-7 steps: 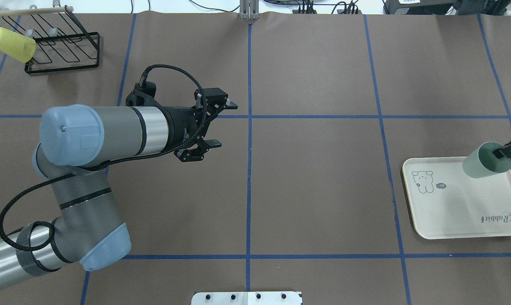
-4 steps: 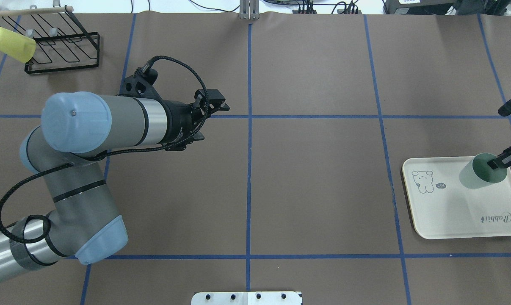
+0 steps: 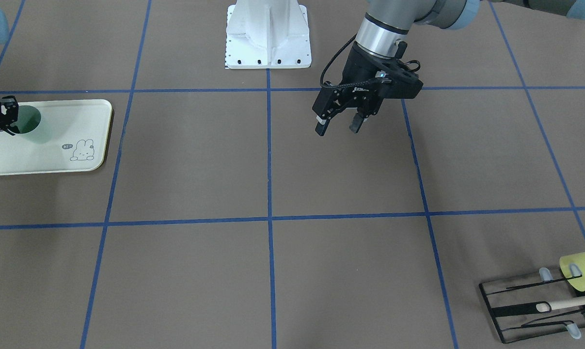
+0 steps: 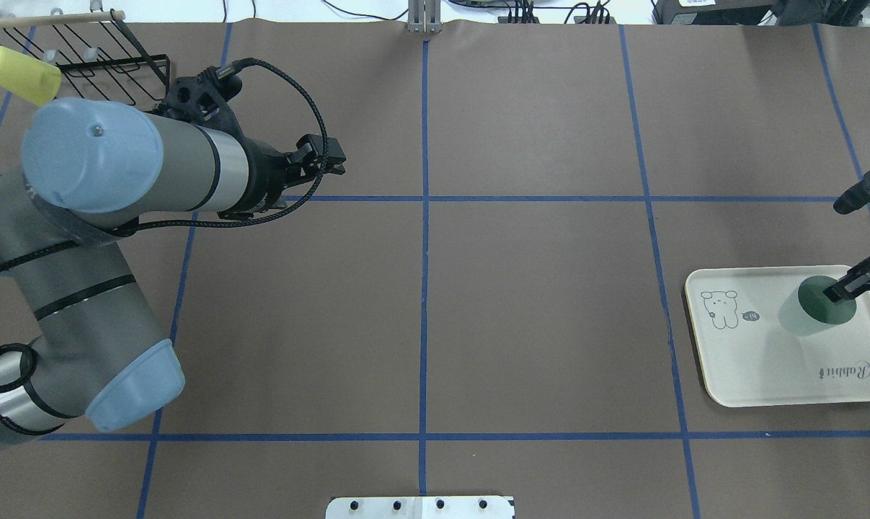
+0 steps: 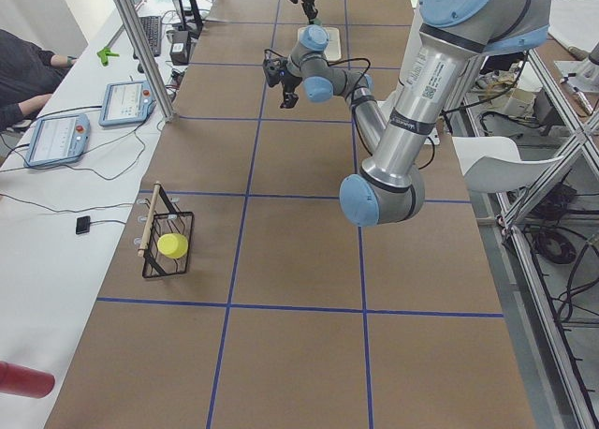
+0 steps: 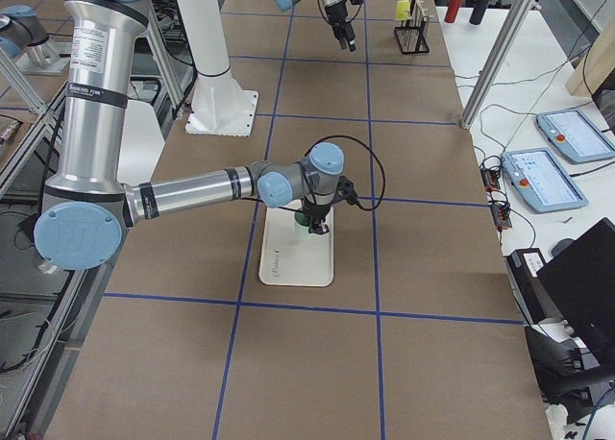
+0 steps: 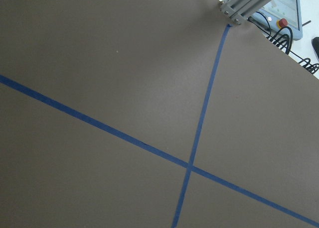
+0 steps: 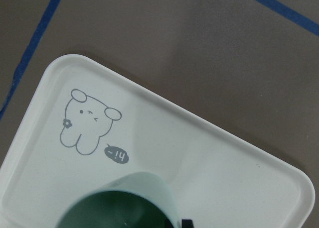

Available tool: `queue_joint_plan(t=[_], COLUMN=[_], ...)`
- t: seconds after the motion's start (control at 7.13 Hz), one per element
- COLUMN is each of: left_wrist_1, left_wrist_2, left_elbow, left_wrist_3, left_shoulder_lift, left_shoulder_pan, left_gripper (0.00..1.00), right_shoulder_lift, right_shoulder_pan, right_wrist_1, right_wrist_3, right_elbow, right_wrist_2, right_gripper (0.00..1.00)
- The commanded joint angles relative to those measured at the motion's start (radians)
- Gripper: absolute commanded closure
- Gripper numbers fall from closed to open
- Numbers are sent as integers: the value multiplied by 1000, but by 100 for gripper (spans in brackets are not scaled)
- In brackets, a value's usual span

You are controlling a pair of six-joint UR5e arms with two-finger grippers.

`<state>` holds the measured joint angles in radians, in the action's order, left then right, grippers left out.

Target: Left arm grabs green cup and hands to right arm on tray

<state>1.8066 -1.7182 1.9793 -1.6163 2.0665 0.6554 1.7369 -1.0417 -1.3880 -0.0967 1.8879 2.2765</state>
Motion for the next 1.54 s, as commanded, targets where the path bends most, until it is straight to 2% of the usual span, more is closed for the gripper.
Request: queue_joint_plan(t=[0.0, 0.42, 0.56, 0.7, 0.98, 1.4], left_wrist_1=[-108, -141, -141, -141, -141, -142], left_wrist_2=[-4, -73, -113, -160, -234, -314], left_elbow=[38, 96, 102, 102, 101, 98], left_wrist_3=[115, 234, 312, 390, 540, 784], left_shoulder_lift=[-11, -103, -146, -182, -245, -367], left_shoulder_pan=[47, 131, 179, 234, 327, 455], left_gripper=[0, 1, 1, 1, 1, 1], right_shoulder_lift=[-3, -11, -13, -13, -7, -11], right_shoulder_pan=[25, 46, 46, 46, 29, -140], right_wrist_1=[1, 1, 1, 1, 1, -12], right_wrist_3=[0, 0, -2, -2, 0, 3], right_elbow=[-19, -29, -36, -33, -26, -23], right_wrist_2=[0, -2, -2, 0, 0, 44], right_gripper=[100, 100, 47, 1, 0, 0])
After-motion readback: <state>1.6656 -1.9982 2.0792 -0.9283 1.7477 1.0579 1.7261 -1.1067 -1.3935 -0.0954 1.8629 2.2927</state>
